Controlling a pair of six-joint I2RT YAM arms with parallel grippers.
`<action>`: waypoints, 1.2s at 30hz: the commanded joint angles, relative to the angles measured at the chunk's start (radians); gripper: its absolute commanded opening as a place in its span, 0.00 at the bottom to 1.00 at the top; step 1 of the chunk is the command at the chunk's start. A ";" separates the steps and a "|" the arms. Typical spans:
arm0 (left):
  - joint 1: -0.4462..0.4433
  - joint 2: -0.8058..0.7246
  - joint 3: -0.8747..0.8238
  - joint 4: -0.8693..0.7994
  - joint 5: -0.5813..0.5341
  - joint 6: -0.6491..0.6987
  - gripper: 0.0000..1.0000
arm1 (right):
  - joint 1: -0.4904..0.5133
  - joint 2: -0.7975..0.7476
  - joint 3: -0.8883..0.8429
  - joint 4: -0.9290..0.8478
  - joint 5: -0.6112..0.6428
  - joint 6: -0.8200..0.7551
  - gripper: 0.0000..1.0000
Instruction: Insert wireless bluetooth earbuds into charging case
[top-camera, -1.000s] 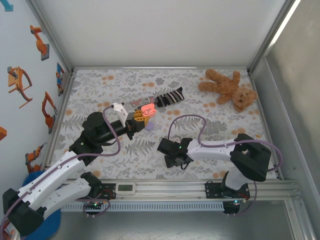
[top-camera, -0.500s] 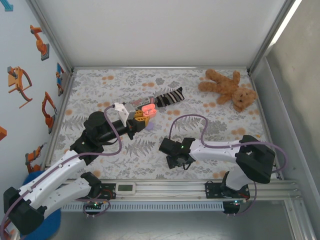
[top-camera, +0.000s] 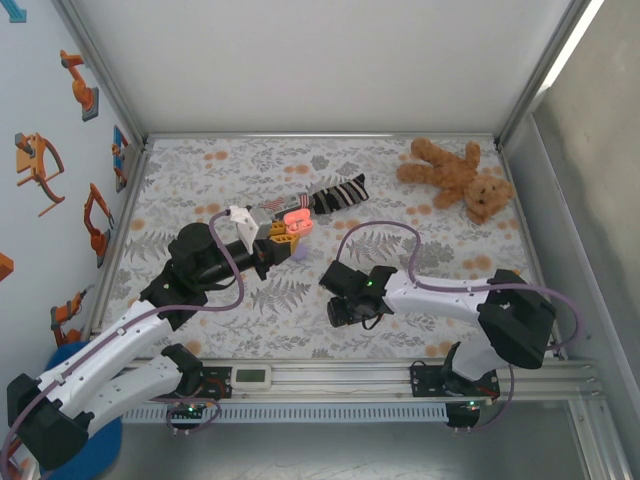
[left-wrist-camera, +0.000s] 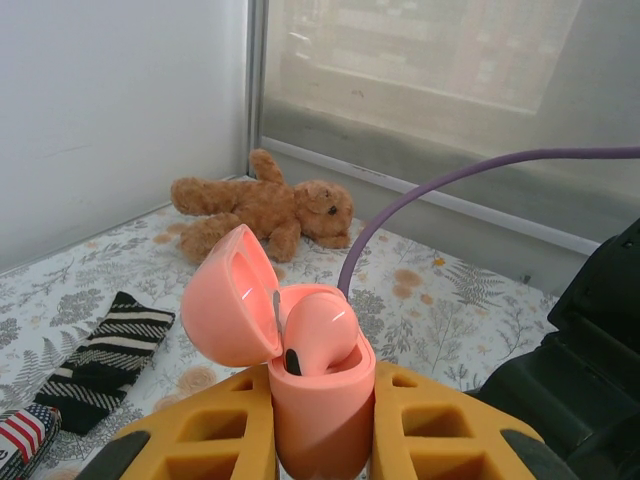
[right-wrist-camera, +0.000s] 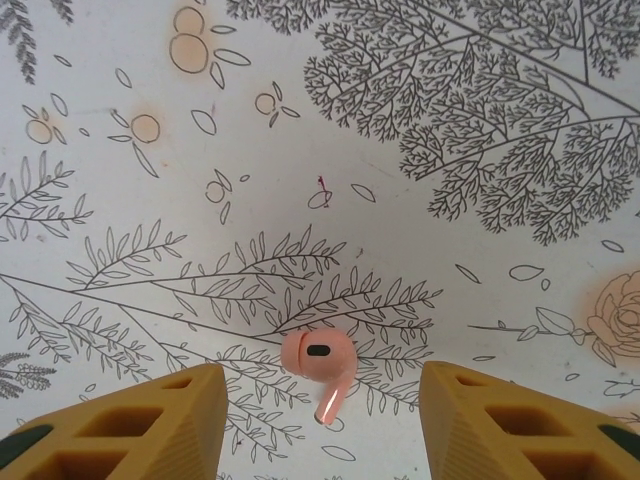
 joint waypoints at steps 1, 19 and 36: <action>-0.004 0.003 0.023 0.015 0.006 -0.004 0.00 | -0.006 0.029 0.023 0.002 -0.007 -0.018 0.49; -0.005 0.020 0.033 0.016 0.010 -0.001 0.00 | -0.008 0.115 0.038 0.033 -0.024 -0.032 0.35; -0.005 0.019 0.037 0.003 0.006 0.002 0.00 | -0.007 0.127 0.043 0.010 -0.017 -0.045 0.23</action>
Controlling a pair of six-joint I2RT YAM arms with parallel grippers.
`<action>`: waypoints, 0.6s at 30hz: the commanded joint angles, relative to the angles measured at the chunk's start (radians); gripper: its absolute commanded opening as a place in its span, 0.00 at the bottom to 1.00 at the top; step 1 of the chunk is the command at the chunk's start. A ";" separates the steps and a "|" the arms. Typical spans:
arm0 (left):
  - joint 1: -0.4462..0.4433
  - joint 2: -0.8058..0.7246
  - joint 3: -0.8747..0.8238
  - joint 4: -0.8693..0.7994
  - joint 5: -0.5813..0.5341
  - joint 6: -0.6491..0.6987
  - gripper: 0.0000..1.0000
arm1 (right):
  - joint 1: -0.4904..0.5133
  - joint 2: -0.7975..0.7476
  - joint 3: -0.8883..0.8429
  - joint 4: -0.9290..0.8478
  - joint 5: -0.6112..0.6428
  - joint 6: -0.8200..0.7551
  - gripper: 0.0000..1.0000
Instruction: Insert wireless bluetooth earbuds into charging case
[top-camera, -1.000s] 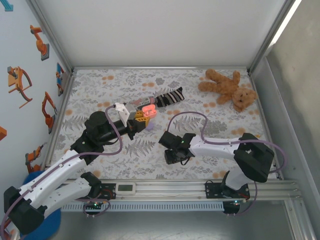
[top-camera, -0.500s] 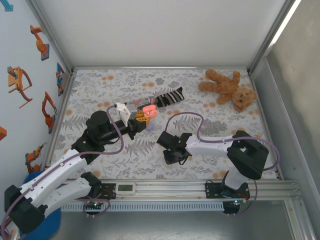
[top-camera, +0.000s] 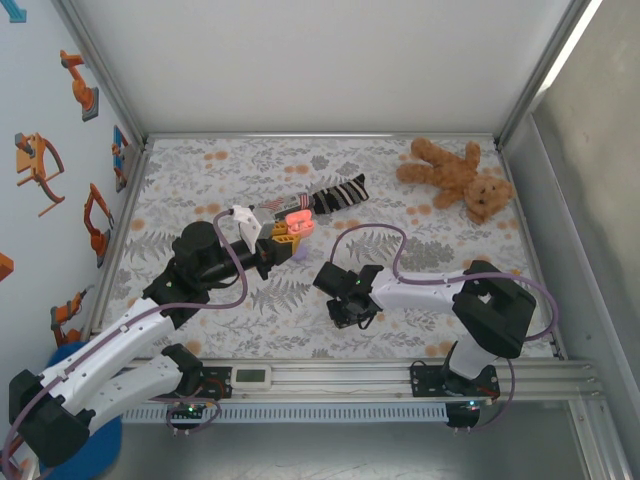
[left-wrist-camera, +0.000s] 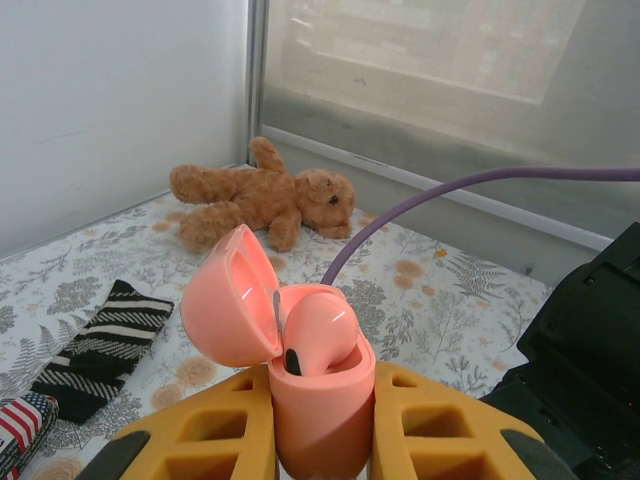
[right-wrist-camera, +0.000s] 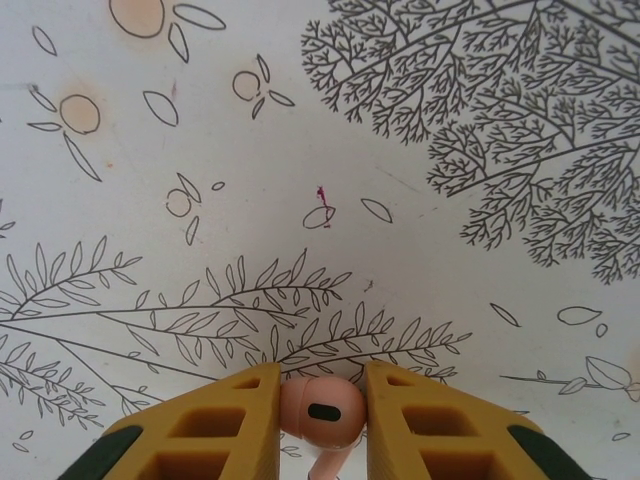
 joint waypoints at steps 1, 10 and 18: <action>-0.005 -0.004 0.033 0.008 0.006 0.002 0.00 | -0.001 0.011 0.017 -0.008 0.008 -0.011 0.23; -0.004 -0.013 0.029 0.000 0.000 -0.001 0.00 | -0.001 -0.057 0.033 -0.045 0.055 -0.028 0.23; -0.006 -0.013 0.017 0.030 0.003 -0.017 0.00 | -0.001 -0.175 0.090 -0.112 0.164 -0.071 0.23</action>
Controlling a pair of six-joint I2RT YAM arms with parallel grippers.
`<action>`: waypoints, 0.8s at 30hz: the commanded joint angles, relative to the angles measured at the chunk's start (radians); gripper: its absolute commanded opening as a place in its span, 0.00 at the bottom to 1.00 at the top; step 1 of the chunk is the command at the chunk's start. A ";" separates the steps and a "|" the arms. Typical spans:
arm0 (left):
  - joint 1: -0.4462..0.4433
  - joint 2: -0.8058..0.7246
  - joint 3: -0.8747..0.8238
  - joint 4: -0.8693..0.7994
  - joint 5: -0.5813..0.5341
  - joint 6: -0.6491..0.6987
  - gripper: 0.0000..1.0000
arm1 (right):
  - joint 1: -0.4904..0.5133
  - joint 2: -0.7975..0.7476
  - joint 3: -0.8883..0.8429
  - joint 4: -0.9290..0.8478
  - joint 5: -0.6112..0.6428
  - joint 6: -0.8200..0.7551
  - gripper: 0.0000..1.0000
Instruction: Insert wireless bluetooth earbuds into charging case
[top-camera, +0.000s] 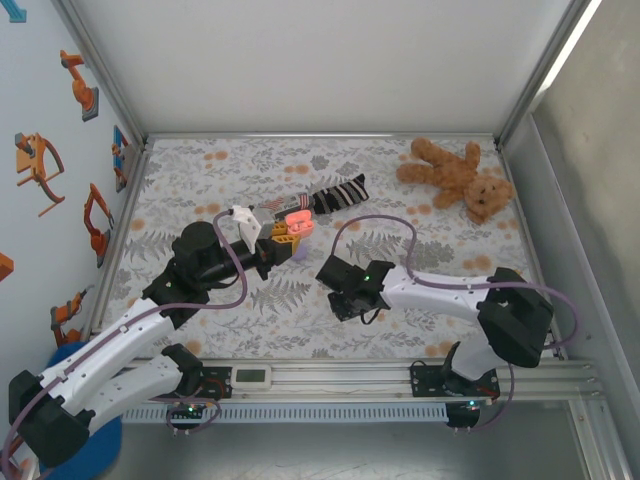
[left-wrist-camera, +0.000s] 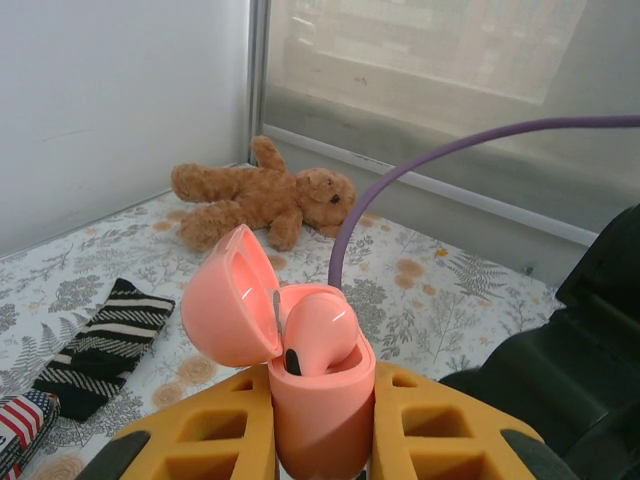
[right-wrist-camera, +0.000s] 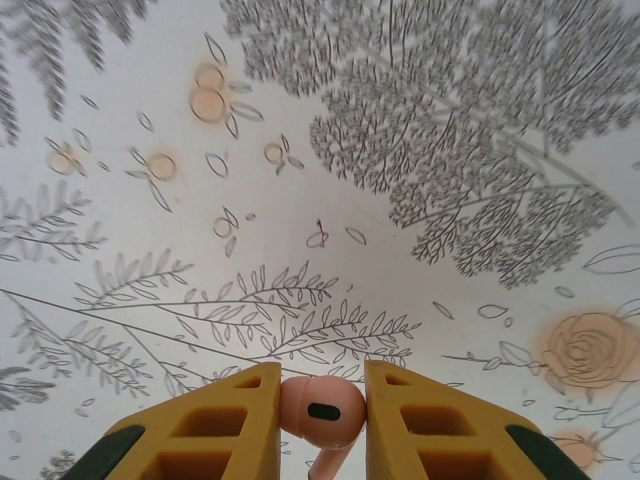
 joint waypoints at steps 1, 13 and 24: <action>-0.006 -0.009 0.014 0.041 0.009 -0.020 0.00 | -0.002 -0.075 0.052 -0.054 0.097 -0.036 0.23; -0.006 0.041 0.007 0.139 0.039 -0.072 0.00 | -0.002 -0.315 0.185 -0.079 0.331 -0.188 0.23; -0.006 0.120 0.032 0.271 0.096 -0.126 0.00 | -0.001 -0.494 0.274 0.202 0.396 -0.456 0.22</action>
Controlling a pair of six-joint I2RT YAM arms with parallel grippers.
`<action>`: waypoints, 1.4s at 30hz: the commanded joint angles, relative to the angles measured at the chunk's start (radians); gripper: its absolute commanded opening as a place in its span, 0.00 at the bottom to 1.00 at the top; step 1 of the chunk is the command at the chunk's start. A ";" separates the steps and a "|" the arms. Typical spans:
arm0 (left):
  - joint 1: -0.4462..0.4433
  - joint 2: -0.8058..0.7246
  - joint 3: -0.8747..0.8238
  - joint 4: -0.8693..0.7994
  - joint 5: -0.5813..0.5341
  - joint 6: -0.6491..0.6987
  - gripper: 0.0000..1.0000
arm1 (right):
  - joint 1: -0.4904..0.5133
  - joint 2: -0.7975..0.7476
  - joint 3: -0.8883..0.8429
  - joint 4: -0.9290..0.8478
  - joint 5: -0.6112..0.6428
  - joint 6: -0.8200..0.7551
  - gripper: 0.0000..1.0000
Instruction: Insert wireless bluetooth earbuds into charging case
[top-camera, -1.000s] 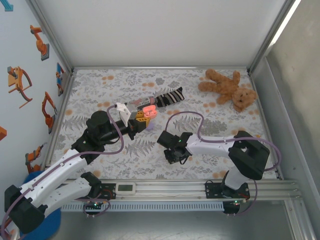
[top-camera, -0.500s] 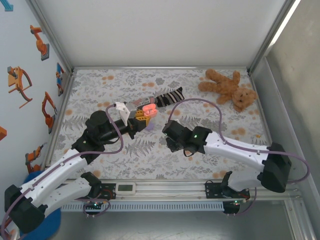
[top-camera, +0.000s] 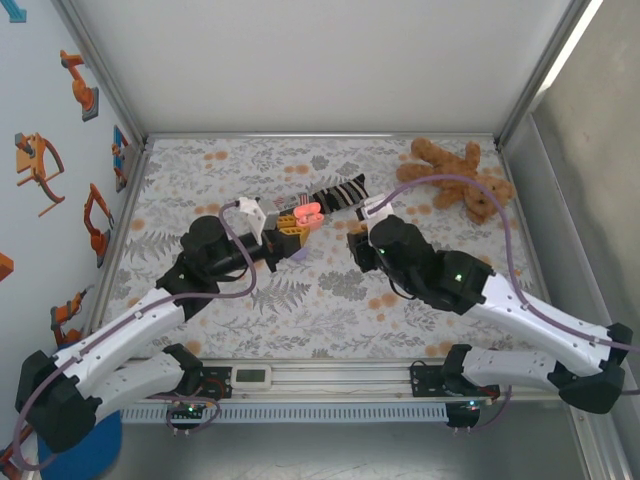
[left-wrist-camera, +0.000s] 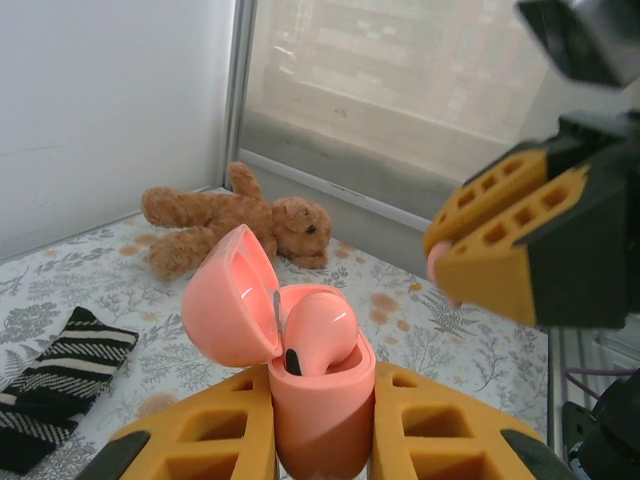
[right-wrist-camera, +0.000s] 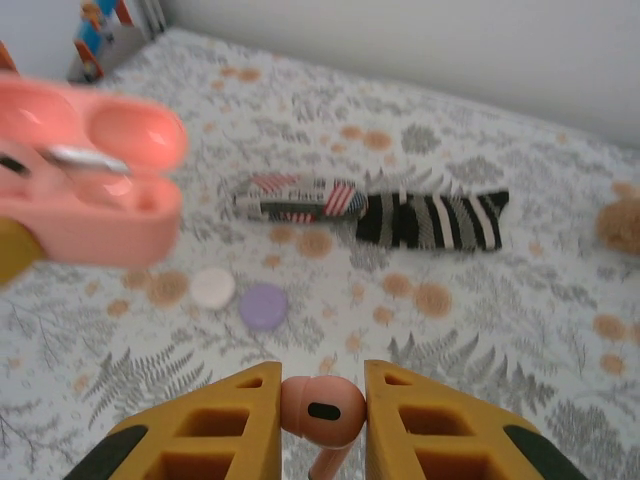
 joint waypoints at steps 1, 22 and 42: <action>-0.006 0.013 0.034 0.093 0.043 -0.032 0.00 | -0.001 -0.040 0.048 0.156 0.023 -0.134 0.22; -0.007 0.101 0.182 0.213 0.125 -0.171 0.00 | -0.001 -0.017 0.225 0.312 -0.125 -0.297 0.22; -0.006 0.090 0.178 0.208 0.117 -0.216 0.00 | -0.001 0.051 0.222 0.345 -0.160 -0.284 0.21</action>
